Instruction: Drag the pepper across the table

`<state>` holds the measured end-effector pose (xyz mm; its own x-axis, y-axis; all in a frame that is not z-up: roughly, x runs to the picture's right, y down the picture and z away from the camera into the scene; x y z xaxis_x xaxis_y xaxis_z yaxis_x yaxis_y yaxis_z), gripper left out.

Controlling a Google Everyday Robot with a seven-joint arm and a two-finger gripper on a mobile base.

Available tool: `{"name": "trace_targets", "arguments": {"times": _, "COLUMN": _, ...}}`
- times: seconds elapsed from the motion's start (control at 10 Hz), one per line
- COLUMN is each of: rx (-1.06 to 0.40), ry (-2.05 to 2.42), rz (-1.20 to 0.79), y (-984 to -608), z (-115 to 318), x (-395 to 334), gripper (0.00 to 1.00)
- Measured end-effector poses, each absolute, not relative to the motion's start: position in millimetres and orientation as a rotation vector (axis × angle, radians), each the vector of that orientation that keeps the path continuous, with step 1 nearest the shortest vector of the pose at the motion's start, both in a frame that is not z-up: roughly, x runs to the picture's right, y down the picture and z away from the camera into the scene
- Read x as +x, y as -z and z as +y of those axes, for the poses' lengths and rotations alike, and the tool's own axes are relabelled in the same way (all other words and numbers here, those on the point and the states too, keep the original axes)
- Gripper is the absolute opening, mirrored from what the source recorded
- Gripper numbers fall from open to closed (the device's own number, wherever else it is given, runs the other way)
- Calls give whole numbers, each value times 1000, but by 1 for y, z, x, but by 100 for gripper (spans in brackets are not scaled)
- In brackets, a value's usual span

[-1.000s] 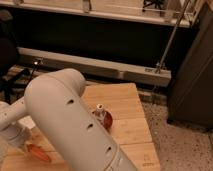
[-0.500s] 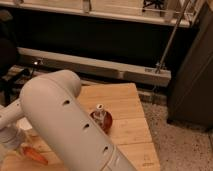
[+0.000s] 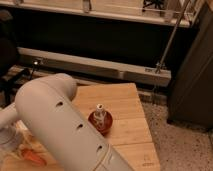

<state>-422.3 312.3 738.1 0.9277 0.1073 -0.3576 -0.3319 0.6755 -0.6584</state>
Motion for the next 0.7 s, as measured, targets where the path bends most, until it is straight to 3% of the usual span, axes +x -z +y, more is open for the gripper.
{"name": "trace_targets", "arguments": {"times": 0.7, "rx": -803, "ry": -179, "rz": 285, "y": -729, "z": 324, "x": -447, "gripper": 2}}
